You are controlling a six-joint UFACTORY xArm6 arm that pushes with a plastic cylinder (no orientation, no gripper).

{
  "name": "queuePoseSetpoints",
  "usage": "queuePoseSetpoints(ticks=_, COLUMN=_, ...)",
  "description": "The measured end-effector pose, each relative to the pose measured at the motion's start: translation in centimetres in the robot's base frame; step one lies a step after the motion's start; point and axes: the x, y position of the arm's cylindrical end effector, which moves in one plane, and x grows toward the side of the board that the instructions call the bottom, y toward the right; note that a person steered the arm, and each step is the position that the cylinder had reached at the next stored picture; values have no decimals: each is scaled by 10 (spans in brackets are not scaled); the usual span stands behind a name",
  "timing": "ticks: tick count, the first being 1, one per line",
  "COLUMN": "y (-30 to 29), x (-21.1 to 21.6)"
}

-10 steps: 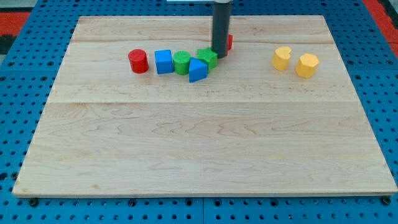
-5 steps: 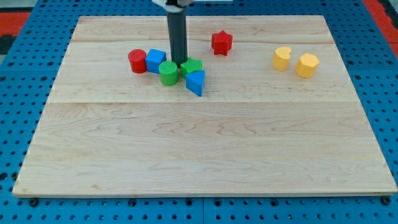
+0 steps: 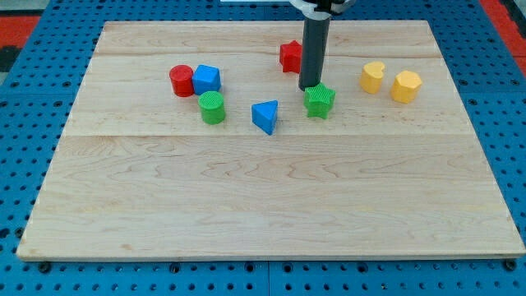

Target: Place the red star and green star in a vertical line

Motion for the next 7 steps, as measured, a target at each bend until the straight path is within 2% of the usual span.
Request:
queuePoseSetpoints(ticks=2, y=3, x=0)
queuePoseSetpoints(ticks=3, y=42, x=-8)
queuePoseSetpoints(ticks=4, y=42, x=-8)
queuePoseSetpoints(ticks=6, y=41, x=2)
queuePoseSetpoints(ticks=7, y=71, x=35)
